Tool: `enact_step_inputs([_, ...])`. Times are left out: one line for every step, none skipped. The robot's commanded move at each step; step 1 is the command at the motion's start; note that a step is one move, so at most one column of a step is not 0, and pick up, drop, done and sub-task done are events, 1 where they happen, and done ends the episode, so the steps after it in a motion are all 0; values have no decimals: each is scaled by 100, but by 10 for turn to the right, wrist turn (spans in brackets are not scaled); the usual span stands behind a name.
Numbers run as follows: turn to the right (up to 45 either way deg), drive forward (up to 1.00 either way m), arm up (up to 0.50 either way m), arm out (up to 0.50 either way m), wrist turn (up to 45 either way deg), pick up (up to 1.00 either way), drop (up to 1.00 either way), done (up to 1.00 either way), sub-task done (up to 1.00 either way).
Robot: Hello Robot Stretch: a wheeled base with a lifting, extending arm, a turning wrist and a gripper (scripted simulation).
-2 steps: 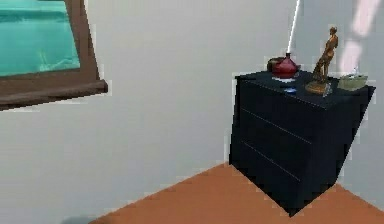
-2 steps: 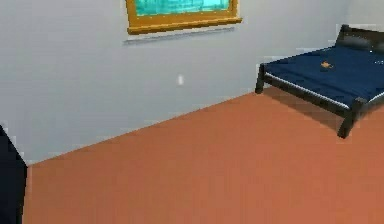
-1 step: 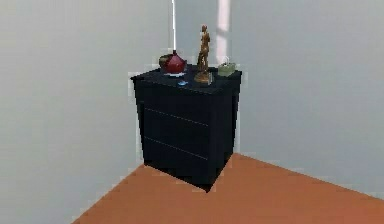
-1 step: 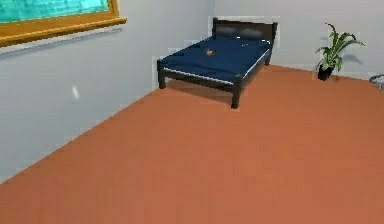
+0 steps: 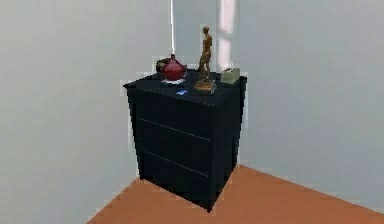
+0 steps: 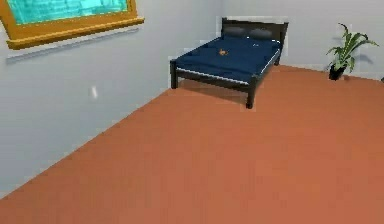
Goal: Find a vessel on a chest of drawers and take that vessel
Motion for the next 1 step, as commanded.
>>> enact_step_inputs([90,0,0,0,0,0,0,0,0])
